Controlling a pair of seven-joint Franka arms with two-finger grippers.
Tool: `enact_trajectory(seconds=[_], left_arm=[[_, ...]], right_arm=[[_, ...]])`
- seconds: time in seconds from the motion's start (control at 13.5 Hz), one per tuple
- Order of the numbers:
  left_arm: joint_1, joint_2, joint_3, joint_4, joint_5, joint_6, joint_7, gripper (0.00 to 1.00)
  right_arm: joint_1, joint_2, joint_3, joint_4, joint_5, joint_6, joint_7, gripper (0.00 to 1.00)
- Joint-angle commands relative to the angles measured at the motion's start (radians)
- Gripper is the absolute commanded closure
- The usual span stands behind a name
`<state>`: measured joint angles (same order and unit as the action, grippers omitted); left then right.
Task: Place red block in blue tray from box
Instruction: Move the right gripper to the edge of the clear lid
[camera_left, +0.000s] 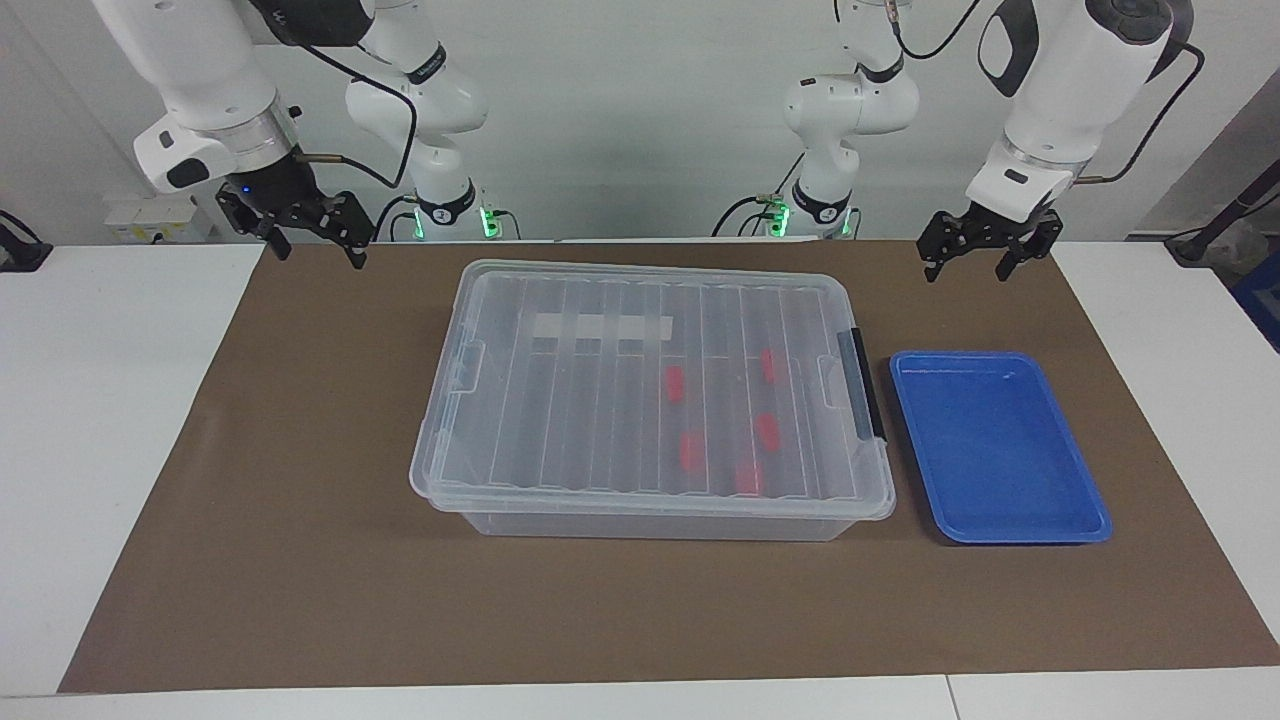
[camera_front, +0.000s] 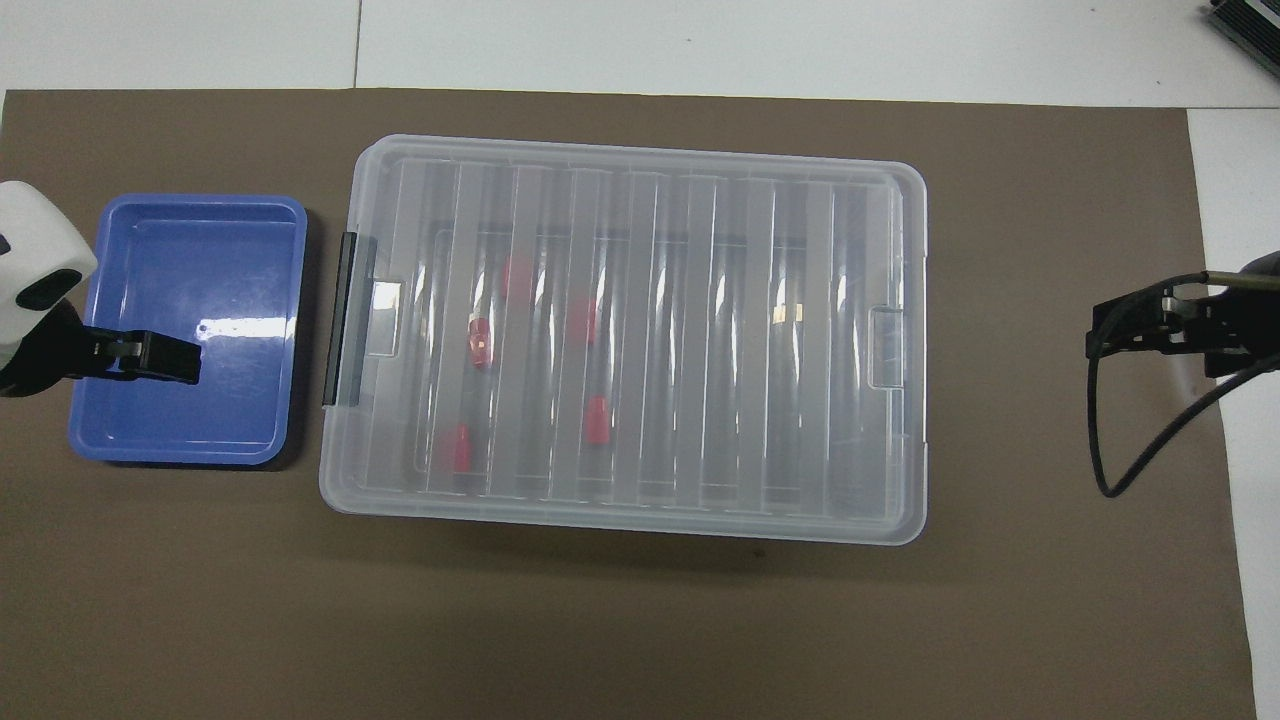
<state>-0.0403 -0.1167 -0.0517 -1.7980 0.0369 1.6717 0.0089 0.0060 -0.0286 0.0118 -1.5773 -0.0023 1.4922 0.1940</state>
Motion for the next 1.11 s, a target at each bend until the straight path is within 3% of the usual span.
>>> enact_trajectory(seconds=[0.0, 0.37, 0.67, 1.04], left_arm=[[-0.009, -0.029, 0.012, -0.031, -0.012, 0.017, 0.005, 0.0], [-0.009, -0.027, 0.012, -0.031, -0.017, 0.02, 0.006, 0.0], [-0.007, -0.026, 0.012, -0.026, -0.026, 0.025, 0.005, 0.0], [-0.009, -0.024, 0.013, -0.023, -0.083, 0.031, 0.002, 0.0]], right_arm=[[-0.015, -0.031, 0.007, -0.039, 0.004, 0.007, -0.008, 0.0], [-0.012, -0.036, 0.007, -0.061, 0.005, 0.042, -0.011, 0.0], [-0.003, -0.128, 0.008, -0.306, 0.008, 0.29, -0.005, 0.0], [0.052, -0.122, 0.01, -0.424, 0.031, 0.449, 0.038, 0.0]])
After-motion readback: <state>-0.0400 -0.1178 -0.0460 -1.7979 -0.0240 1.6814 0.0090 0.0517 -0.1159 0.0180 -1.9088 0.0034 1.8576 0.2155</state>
